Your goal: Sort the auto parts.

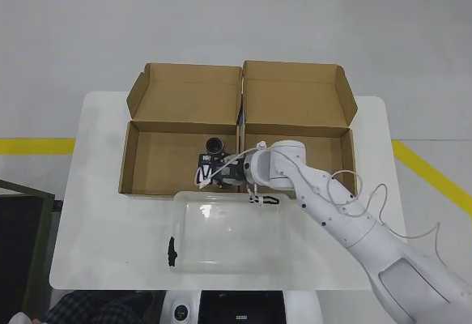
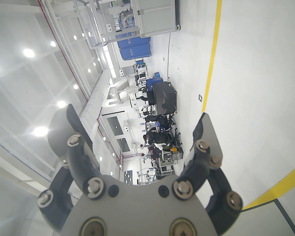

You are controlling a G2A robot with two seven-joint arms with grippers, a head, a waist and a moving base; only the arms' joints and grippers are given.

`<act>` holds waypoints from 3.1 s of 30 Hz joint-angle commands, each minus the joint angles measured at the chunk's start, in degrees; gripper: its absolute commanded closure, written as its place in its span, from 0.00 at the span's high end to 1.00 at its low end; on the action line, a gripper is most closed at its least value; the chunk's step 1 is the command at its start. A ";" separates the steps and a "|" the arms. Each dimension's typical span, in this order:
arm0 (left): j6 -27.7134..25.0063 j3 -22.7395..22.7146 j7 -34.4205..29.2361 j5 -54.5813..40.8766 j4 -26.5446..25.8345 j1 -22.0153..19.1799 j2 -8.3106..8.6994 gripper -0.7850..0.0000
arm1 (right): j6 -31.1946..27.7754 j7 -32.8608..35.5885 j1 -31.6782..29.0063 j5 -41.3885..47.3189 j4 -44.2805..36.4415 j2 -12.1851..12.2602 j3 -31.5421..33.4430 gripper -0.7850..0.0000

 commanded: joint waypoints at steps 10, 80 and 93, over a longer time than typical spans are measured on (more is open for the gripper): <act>0.00 0.00 0.00 0.00 0.00 0.00 0.00 1.00 | -0.19 1.15 1.89 -0.87 3.43 -1.50 -1.91 0.05; 0.00 0.00 0.00 0.00 0.00 0.00 0.00 1.00 | 5.06 -9.31 -47.70 -10.07 -48.18 9.72 45.63 1.00; 0.00 0.00 0.00 0.00 0.00 0.00 0.00 1.00 | 7.94 -16.41 -60.47 -9.30 -51.41 11.08 61.27 1.00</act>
